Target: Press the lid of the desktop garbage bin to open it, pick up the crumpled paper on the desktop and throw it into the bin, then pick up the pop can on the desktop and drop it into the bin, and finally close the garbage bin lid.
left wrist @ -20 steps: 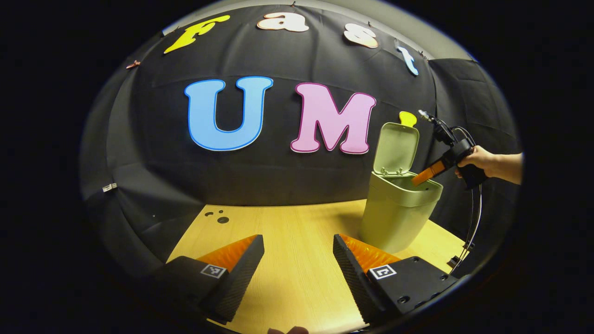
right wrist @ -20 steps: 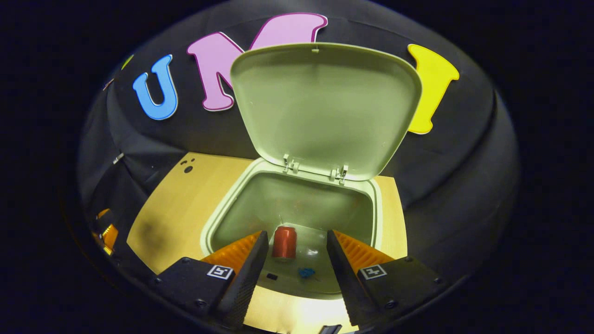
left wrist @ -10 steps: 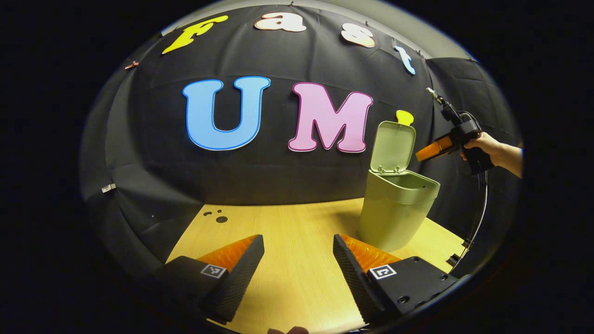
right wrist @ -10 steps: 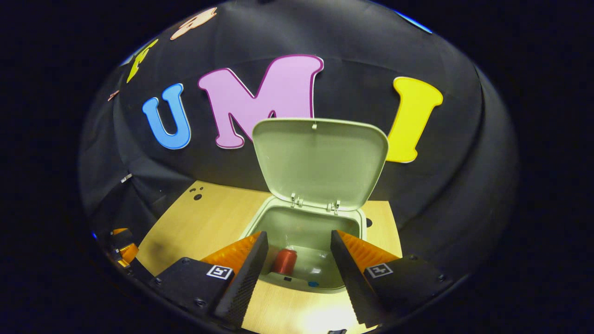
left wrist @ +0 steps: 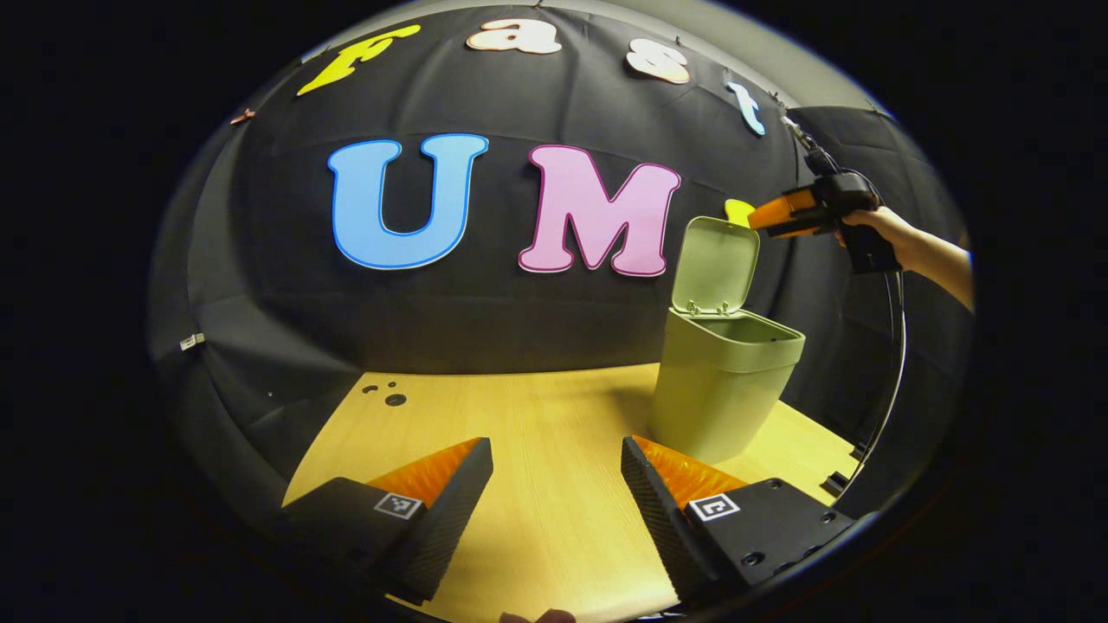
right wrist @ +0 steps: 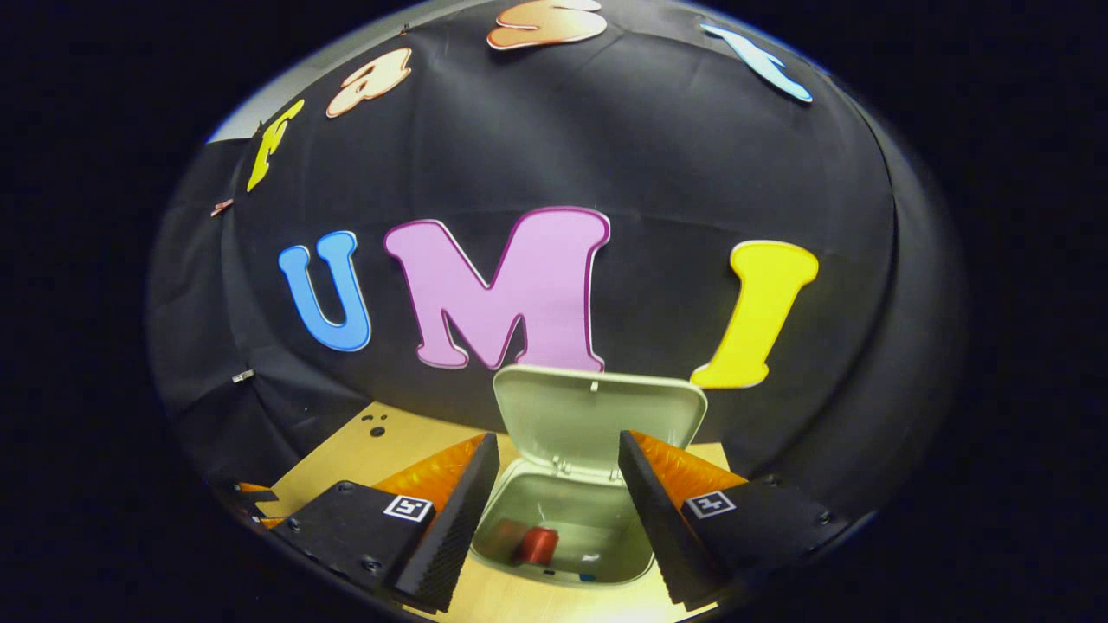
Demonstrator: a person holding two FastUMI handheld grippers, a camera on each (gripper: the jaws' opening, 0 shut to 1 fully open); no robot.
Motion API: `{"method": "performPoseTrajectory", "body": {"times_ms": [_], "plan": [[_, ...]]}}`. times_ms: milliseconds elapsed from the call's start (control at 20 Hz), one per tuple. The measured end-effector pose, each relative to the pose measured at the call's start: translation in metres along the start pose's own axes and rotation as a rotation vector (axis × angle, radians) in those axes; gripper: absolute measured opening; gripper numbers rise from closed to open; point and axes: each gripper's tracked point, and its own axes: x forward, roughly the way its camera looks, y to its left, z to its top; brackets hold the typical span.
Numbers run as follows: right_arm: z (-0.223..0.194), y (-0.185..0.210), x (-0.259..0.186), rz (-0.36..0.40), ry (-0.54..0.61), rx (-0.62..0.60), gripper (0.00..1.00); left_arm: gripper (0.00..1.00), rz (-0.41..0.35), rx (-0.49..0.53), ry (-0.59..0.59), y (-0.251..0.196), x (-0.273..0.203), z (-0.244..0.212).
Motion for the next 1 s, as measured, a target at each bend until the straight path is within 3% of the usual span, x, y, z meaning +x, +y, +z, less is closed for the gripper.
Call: {"method": "performPoseTrajectory", "body": {"times_ms": [300, 500, 800, 1000], "plan": [[0.041, -0.005, 0.033, -0.057, -0.103, 0.047, 0.9, 0.96, 0.013, -0.03, 0.022, -0.001, -0.001, -0.013], [0.048, -0.017, 0.058, -0.105, -0.131, 0.093, 0.9, 0.96, 0.04, -0.037, 0.024, 0.01, -0.002, -0.013], [0.037, -0.033, 0.085, -0.149, -0.09, 0.121, 0.91, 0.96, 0.063, -0.041, 0.027, 0.018, -0.002, -0.013], [0.027, -0.03, 0.078, -0.138, -0.048, 0.058, 0.91, 0.96, 0.062, -0.043, 0.028, 0.018, -0.004, -0.014]]}}
